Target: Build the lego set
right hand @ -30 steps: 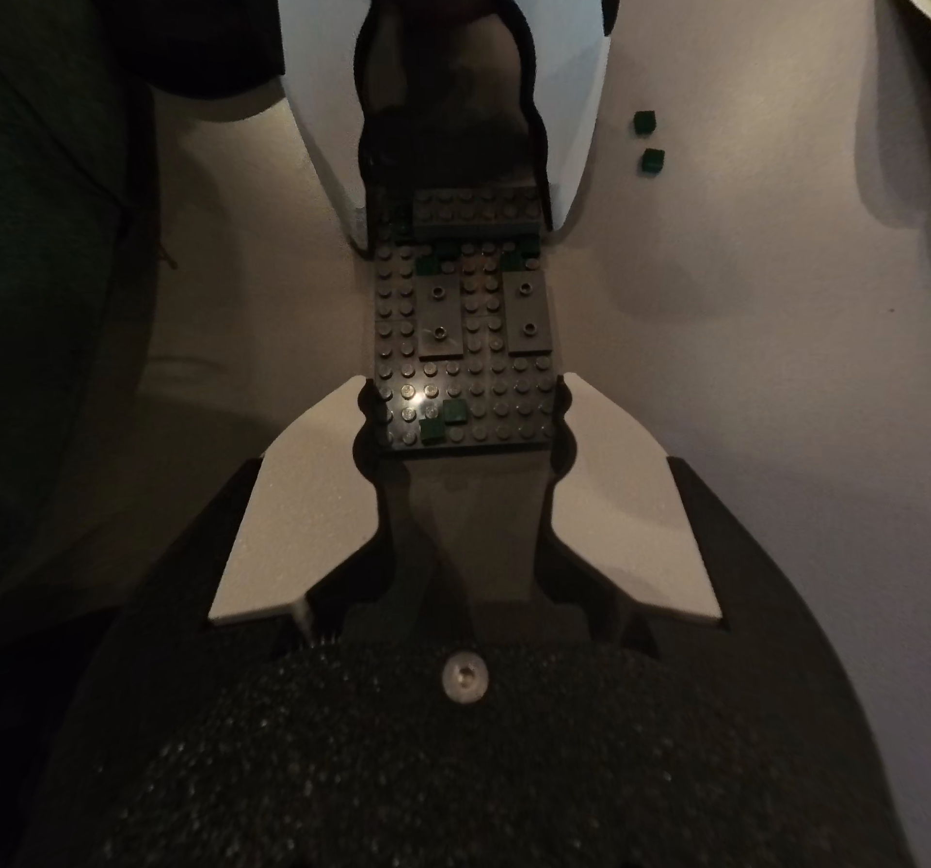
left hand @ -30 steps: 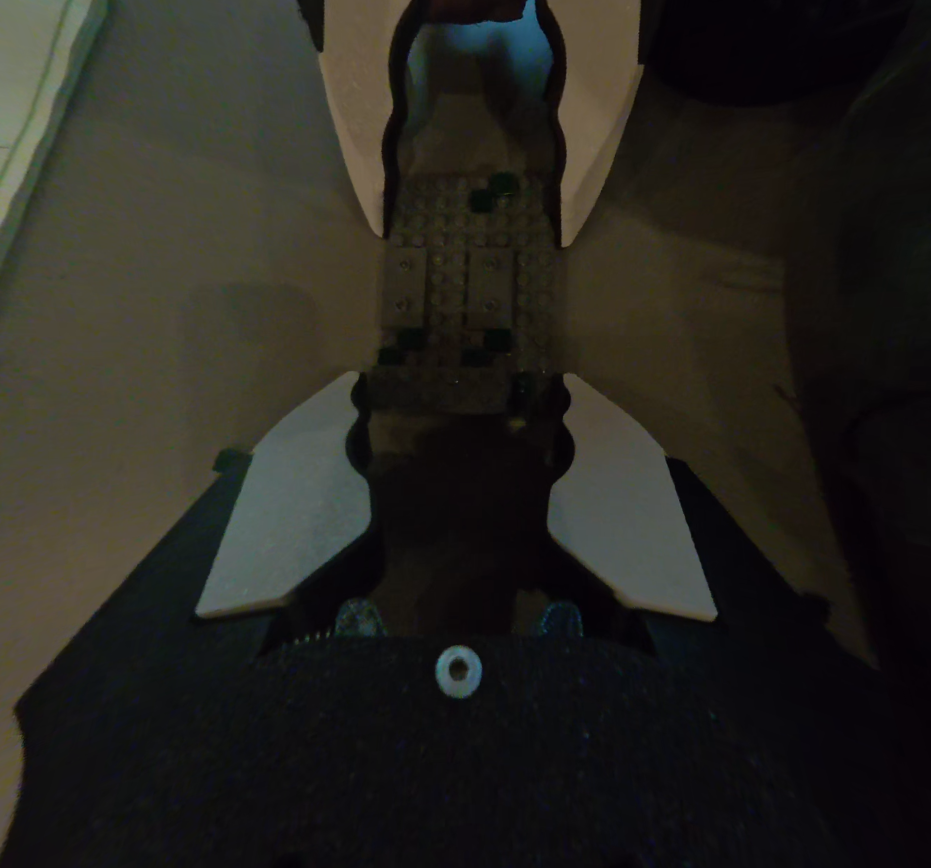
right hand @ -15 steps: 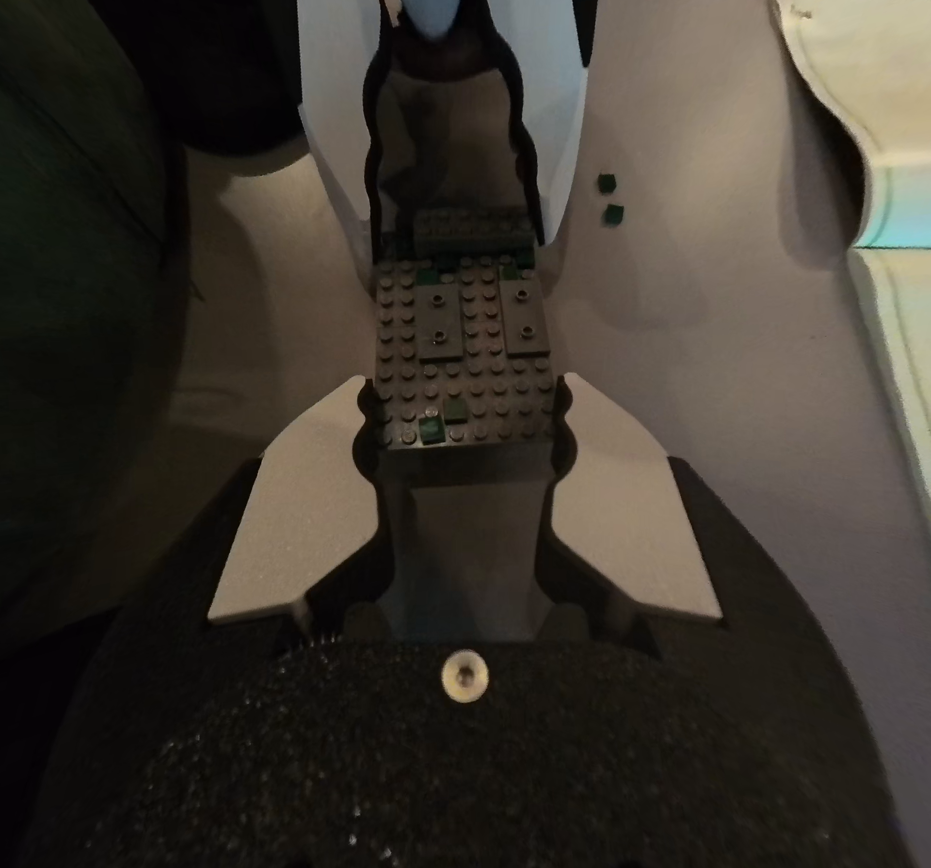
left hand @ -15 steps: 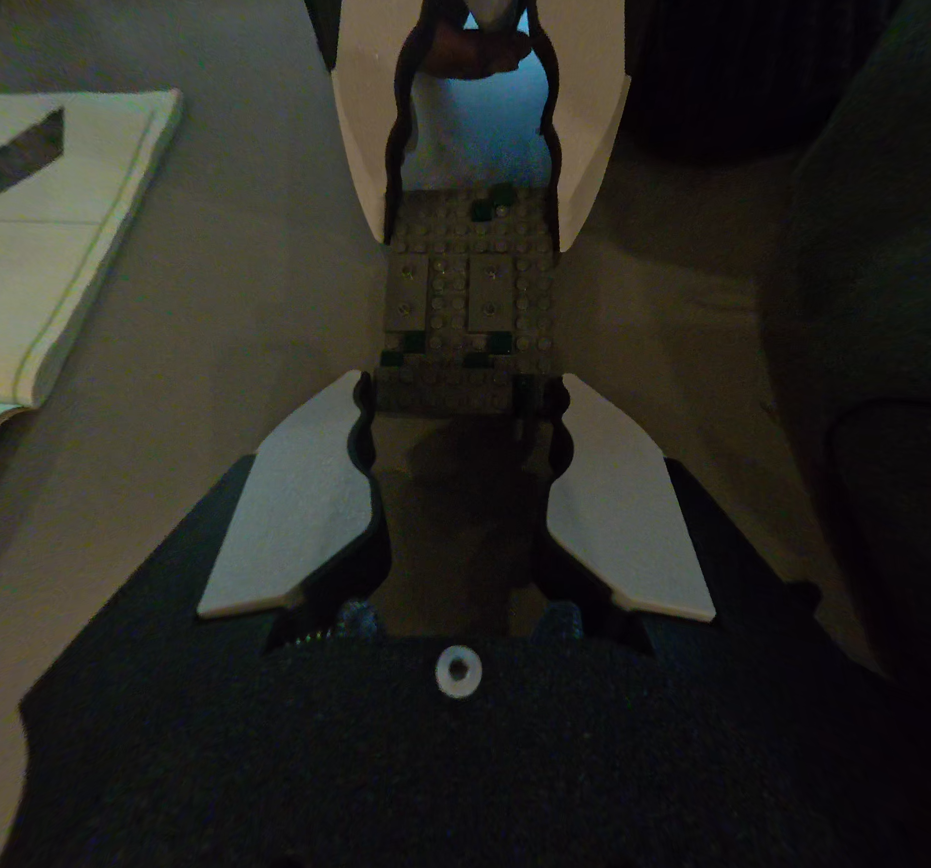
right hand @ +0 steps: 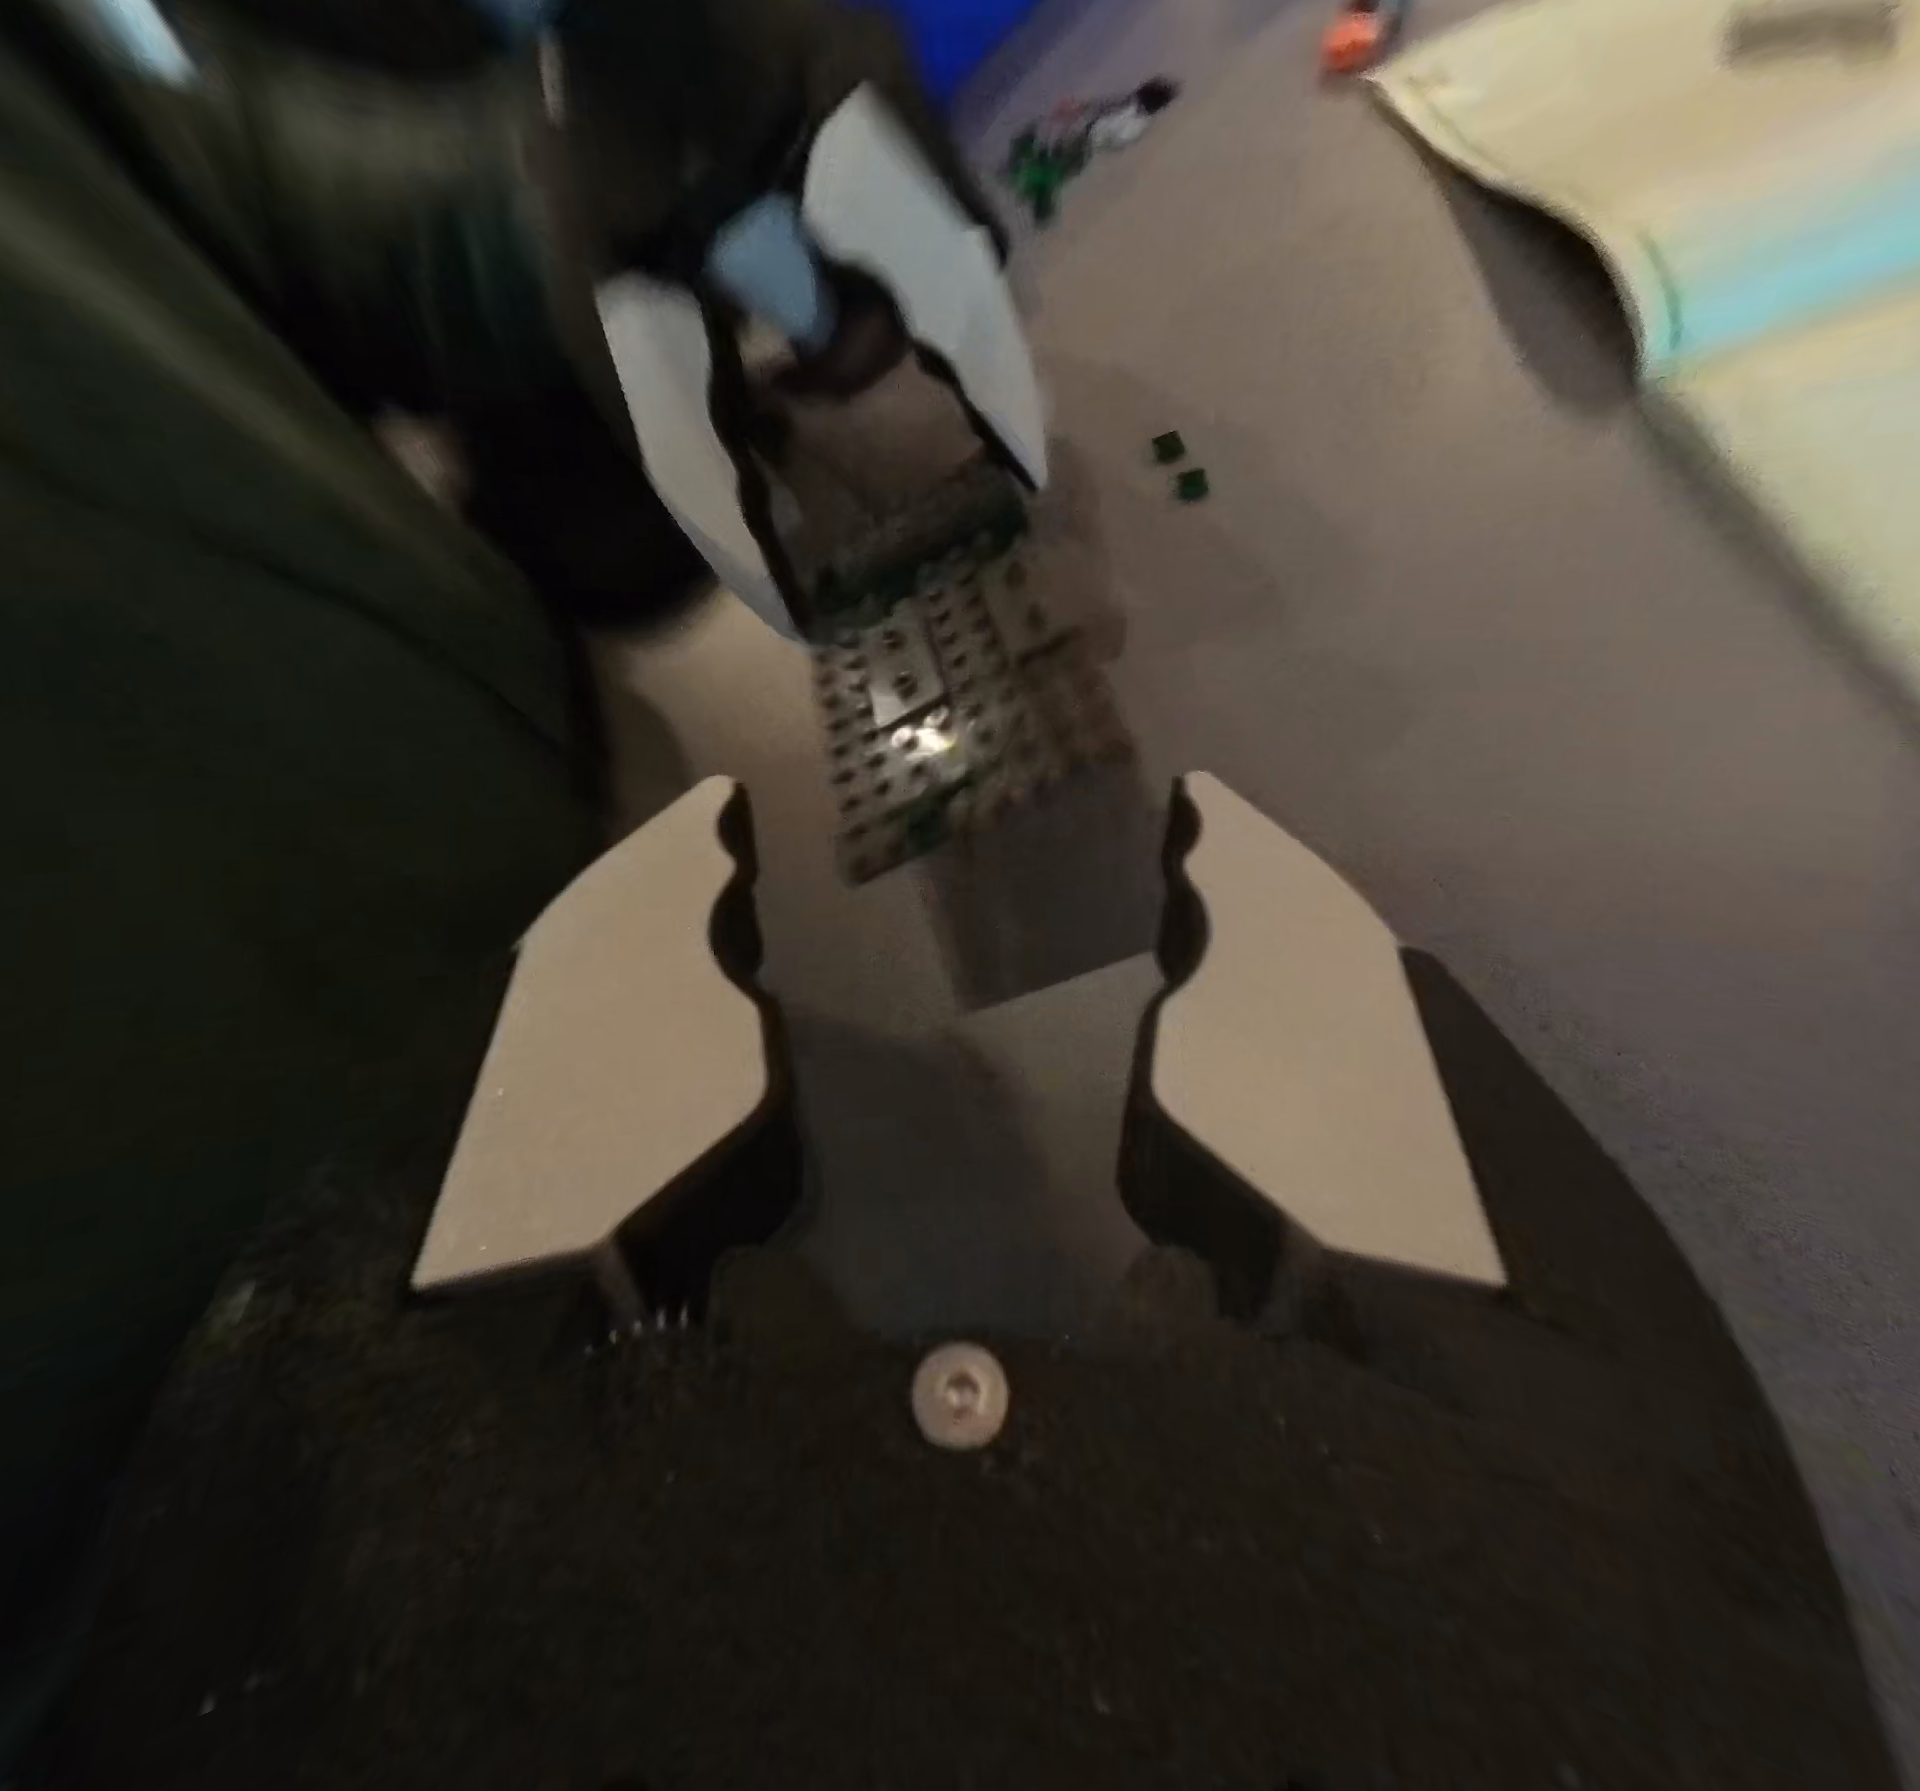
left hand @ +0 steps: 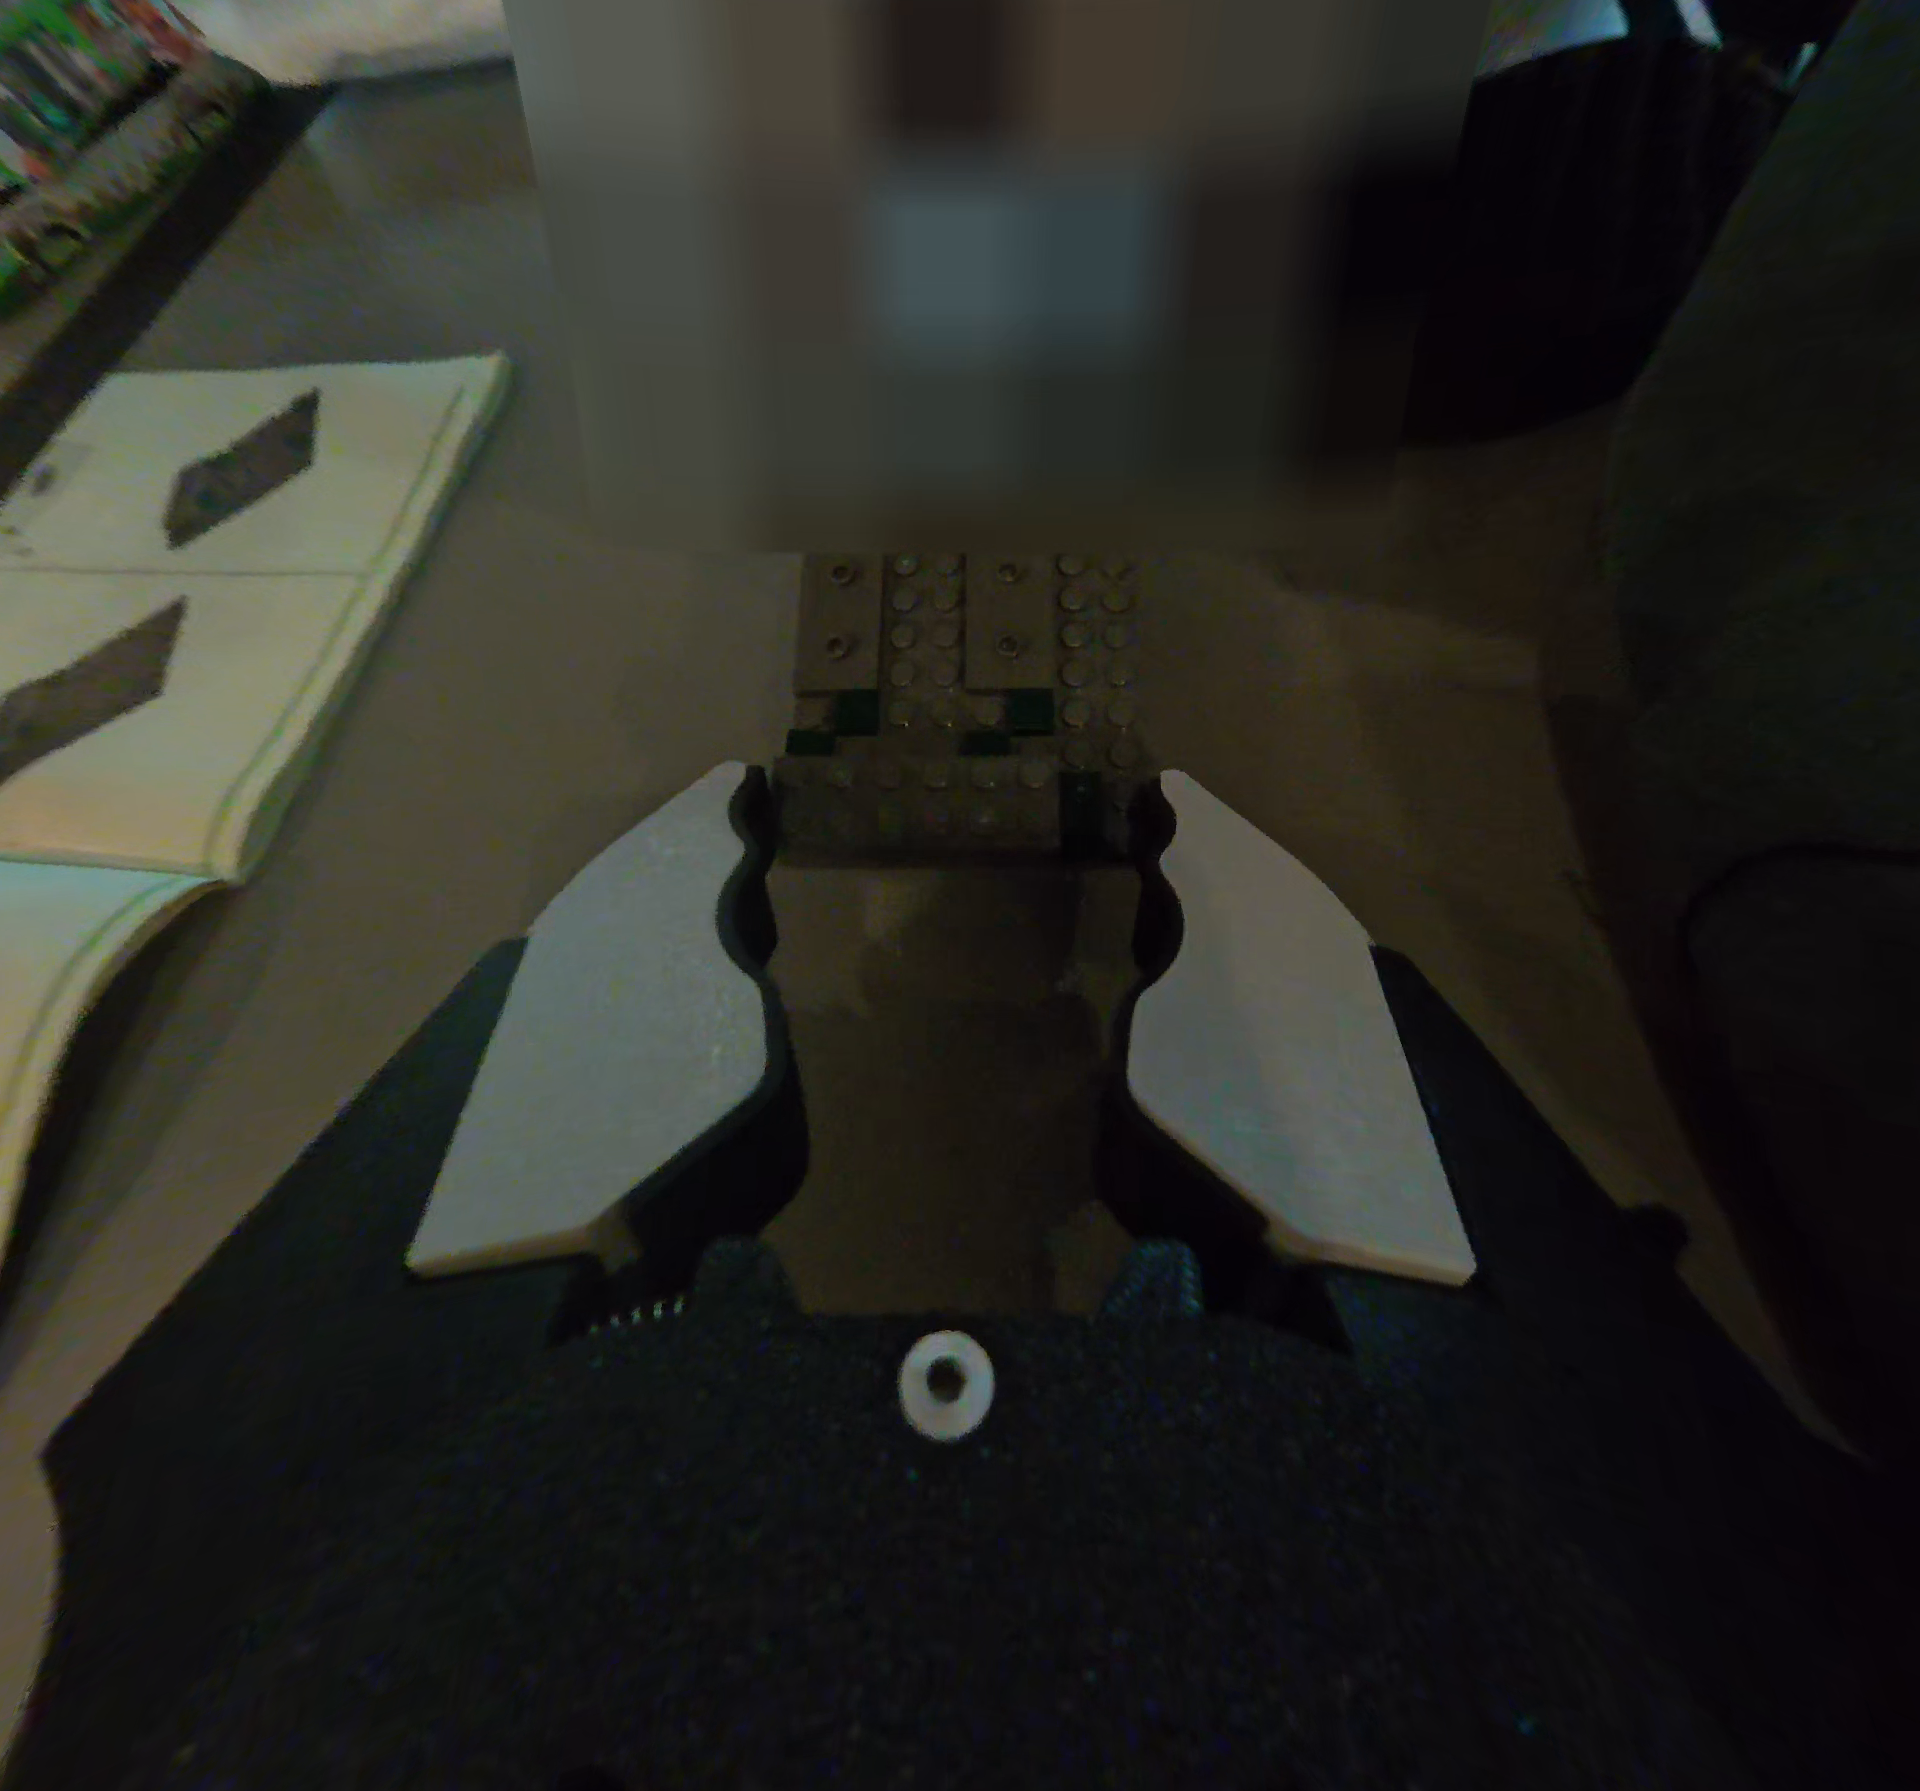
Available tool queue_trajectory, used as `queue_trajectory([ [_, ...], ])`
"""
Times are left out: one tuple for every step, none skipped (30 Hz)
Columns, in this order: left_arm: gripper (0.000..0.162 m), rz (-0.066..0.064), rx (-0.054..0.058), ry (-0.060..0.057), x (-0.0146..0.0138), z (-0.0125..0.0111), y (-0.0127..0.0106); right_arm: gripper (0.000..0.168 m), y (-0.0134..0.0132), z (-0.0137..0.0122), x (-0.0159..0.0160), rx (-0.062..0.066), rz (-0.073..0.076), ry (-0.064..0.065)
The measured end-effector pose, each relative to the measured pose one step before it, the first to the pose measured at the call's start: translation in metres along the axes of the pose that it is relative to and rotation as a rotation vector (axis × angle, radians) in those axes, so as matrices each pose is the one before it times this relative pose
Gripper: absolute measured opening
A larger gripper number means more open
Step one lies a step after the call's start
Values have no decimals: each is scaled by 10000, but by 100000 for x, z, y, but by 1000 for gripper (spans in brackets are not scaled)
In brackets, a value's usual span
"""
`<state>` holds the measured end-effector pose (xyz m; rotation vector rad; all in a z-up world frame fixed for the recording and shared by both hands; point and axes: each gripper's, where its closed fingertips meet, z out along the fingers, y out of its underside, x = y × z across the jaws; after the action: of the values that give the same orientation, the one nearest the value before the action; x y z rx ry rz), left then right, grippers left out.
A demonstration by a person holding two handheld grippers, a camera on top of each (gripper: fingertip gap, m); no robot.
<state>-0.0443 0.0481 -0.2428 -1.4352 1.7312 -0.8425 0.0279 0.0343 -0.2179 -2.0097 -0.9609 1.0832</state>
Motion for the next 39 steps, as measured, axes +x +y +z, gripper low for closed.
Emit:
queue_trajectory([
  [68,35,21,-95,-123,-138,-150,71,-34,-470,11,389,1132,-263],
  [68,9,5,-28,-26,-103,-110,64,1,-344,20,369,1244,-262],
  [68,25,47,-55,-45,-77,-178,60,-44,-220,-153,414,1231,-341],
  [68,15,32,-35,11,-45,-189,58,-6,-109,-195,400,1164,-311],
  [68,22,9,-18,44,-26,-183,52,68,13,-189,357,1045,-272],
  [68,26,6,-9,59,-11,-191,48,68,70,-105,363,879,-198],
  [68,36,58,-46,13,-23,-267,43,185,108,178,262,709,3],
  [68,1,53,-2,63,-31,-264,39,277,158,149,121,455,22],
  [68,2,88,-11,40,-56,-313,36,245,167,-43,73,230,-45],
  [68,-6,42,-6,18,-36,-219,32,171,160,-139,70,135,-56],
  [68,9,-15,-16,0,2,-109,31,64,139,-203,86,104,-94],
  [68,58,-1,-46,-35,-3,-80,28,-98,77,-167,157,96,-104],
  [68,44,-13,-16,-1,-11,-38,24,-159,0,-78,164,95,-73],
  [68,23,6,3,29,-29,-55,21,-100,-17,-96,107,101,-116],
  [68,13,7,-1,35,-40,-39,20,-13,18,-140,38,118,-140],
  [68,15,-13,-16,20,-27,17,20,96,66,-54,-41,75,-56],
  [68,8,-14,-18,10,-18,15,21,99,89,-41,-45,-11,-21],
  [68,1,1,-17,-2,-30,1,21,72,99,-20,-23,-28,10],
  [68,-8,13,-5,18,-27,-24,20,45,74,38,-26,-42,48],
  [68,-14,5,3,11,-29,-23,19,-1,43,2,-10,-37,14],
  [68,1,-5,-6,11,-26,3,19,-58,24,-41,27,-1,-21],
  [68,15,-11,-23,-19,-12,23,17,-58,-1,-18,20,-15,-6],
  [68,-3,-6,-5,-4,-13,12,15,-16,19,32,-10,-39,23],
  [68,-6,9,-26,-30,-7,-16,13,11,20,20,-13,-23,20],
  [68,1,-3,-5,-10,-12,-13,13,-13,26,-30,1,3,-22],
  [68,13,4,-26,-26,-7,-26,12,1,13,-22,4,8,-19],
  [68,12,4,-14,-31,-20,-26,11,-10,16,0,10,-9,-3],
  [68,3,5,1,-4,-6,-23,9,-9,-4,16,12,-17,4],
  [68,7,3,3,5,-17,-18,8,-12,-3,-16,14,-9,-17],
  [68,12,2,-2,-13,-3,-12,8,-6,-2,-52,19,4,-43],
  [68,14,4,-6,-9,-11,-12,8,-8,-10,-22,20,2,-30],
  [68,2,7,2,11,5,-11,8,-6,-12,-35,23,-5,-34],
  [68,12,1,-4,4,-4,-14,8,-17,-24,-64,31,16,-62],
  [68,19,6,-15,-19,-11,-37,8,-25,-13,-77,43,45,-78],
  [68,9,-7,-8,-13,-11,-24,8,-29,-12,-59,46,45,-65],
  [68,12,11,-7,5,-21,-50,8,-20,-17,-2,55,16,-16],
  [67,3,18,-13,-21,-17,-77,8,-44,-19,1,67,6,-6],
  [68,12,7,-26,-13,-20,-60,8,-37,-14,-20,57,9,-21],
  [68,19,-2,-23,-6,-9,-60,8,-28,-12,3,48,-4,5],
])
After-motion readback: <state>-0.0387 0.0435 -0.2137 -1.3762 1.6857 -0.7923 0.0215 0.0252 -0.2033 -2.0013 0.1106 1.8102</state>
